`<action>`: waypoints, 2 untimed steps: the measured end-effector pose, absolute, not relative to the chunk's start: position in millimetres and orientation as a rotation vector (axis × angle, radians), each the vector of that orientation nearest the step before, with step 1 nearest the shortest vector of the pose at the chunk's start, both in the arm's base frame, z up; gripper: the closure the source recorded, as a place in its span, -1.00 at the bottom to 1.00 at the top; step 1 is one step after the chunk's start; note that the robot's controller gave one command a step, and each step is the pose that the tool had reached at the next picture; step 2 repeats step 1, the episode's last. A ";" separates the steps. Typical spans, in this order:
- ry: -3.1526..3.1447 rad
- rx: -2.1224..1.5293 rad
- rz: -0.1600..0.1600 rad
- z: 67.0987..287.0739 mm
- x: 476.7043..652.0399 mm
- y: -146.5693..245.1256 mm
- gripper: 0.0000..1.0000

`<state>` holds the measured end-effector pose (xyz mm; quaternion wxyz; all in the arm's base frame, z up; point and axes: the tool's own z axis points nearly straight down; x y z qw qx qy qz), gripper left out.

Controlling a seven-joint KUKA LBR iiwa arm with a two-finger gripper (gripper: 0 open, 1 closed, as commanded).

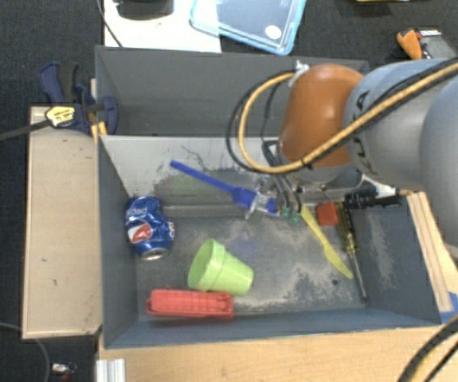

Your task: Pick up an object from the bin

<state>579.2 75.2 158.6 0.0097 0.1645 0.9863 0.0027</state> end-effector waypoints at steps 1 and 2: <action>3.077 0.511 0.010 190.3 579.9 75.3 1.00; 3.077 0.511 0.010 190.3 579.9 75.3 1.00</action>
Offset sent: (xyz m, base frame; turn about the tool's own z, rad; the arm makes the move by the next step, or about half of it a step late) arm 0.0006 0.0000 0.0270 -0.0010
